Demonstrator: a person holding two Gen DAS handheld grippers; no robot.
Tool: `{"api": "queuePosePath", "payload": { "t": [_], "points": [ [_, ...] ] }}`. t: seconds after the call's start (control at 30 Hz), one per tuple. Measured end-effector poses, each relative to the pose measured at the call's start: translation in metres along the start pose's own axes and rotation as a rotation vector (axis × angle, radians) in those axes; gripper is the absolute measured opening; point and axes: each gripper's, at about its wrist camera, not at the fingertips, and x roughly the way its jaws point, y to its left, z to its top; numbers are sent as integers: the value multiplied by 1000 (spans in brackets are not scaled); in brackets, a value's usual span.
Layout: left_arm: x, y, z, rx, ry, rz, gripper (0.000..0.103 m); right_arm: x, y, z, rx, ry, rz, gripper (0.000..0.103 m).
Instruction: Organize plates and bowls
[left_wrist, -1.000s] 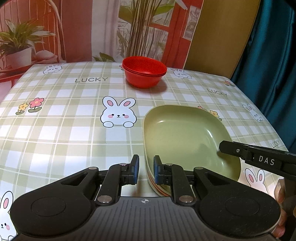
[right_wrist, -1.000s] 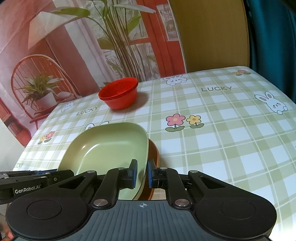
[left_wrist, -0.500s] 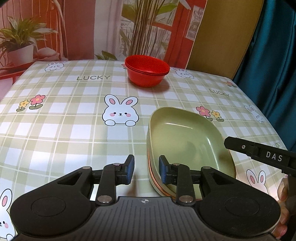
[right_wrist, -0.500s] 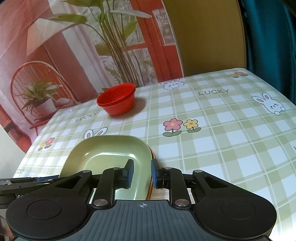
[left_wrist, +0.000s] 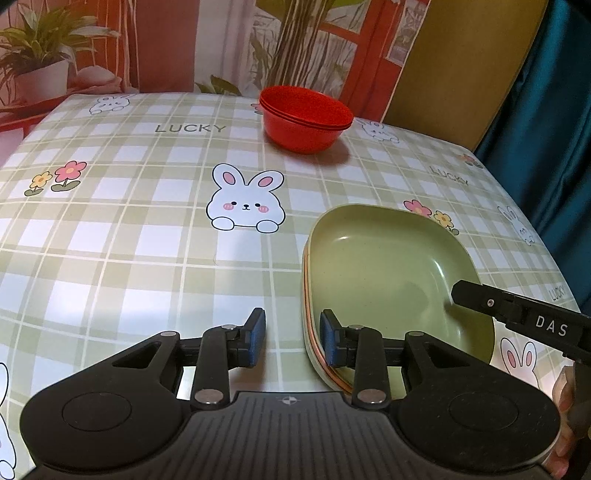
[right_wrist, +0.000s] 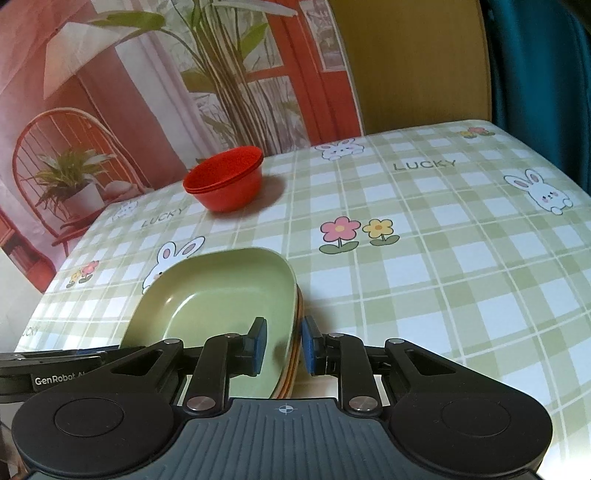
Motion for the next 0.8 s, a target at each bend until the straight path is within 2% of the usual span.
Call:
{"api": "queuePosePath", "payload": {
  "t": [0.1, 0.3, 0.63, 0.8],
  "points": [
    [-4, 1, 5, -3, -18, 12, 35, 0, 0, 0, -2, -4, 2, 20],
    [-29, 1, 26, 26, -115, 29, 35, -8, -4, 10, -6, -50, 11, 20],
    [-72, -6, 69, 51, -278, 15, 35, -36, -16, 50, -34, -172, 4, 21],
    [-81, -8, 82, 52, -329, 19, 35, -45, -22, 71, -58, -221, -9, 21]
  ]
}}
